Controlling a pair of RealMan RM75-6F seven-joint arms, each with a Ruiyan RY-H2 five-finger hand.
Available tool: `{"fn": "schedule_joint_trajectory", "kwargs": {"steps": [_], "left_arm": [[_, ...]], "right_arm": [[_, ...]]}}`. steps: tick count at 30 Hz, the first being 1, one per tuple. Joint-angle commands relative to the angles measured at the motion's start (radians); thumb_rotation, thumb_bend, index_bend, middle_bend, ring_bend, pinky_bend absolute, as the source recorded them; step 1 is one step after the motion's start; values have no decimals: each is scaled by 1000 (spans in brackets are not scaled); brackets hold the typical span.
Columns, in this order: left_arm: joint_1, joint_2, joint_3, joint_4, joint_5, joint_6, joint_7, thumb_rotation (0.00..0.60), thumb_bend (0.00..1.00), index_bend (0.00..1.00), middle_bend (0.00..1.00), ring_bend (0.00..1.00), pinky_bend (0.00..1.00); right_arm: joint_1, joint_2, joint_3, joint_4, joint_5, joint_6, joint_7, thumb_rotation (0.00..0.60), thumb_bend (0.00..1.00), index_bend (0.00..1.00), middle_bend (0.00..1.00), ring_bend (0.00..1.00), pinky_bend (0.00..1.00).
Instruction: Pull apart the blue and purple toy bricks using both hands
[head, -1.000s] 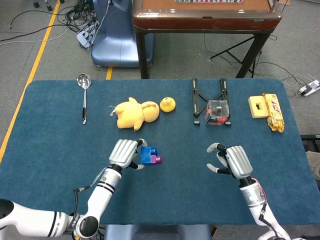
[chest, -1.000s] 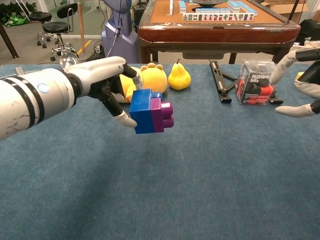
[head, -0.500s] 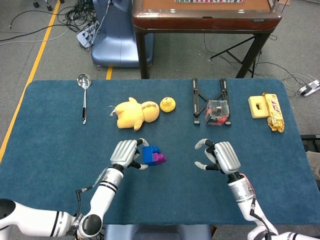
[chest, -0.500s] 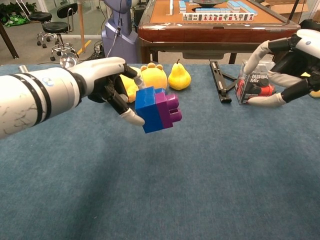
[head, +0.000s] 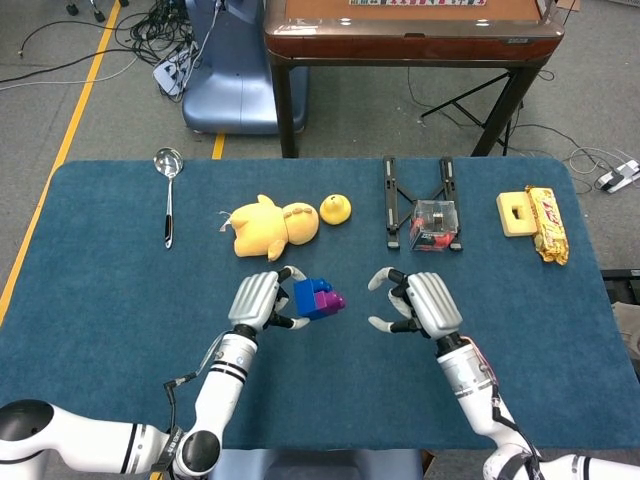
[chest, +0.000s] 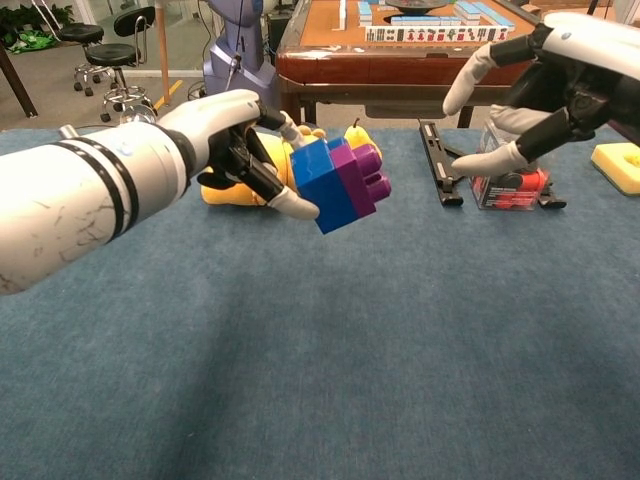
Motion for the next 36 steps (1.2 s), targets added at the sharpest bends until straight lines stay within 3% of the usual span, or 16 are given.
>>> {"fn": "schedule_joint_trajectory", "kwargs": {"steps": [1,20,36], "left_arm": [[-1,-7,-3,4,3,4,-1,600,272,618,1000,1000,1000],[-10,-38,-22,10,13,16,15,600,272,618,1000,1000,1000],[-27,-49,-46,-5,-3,15,36,600,272,617,1000,1000,1000]], "right_arm": [[27,22,28,-52,72,-20,-59,600,87,483,1000,1000,1000],[155,112,111,-165,415,-70,-184,600,144,485,1000,1000,1000],[267,202,121,-195,636,-145,-201,600,87,485,1000,1000,1000]]}}
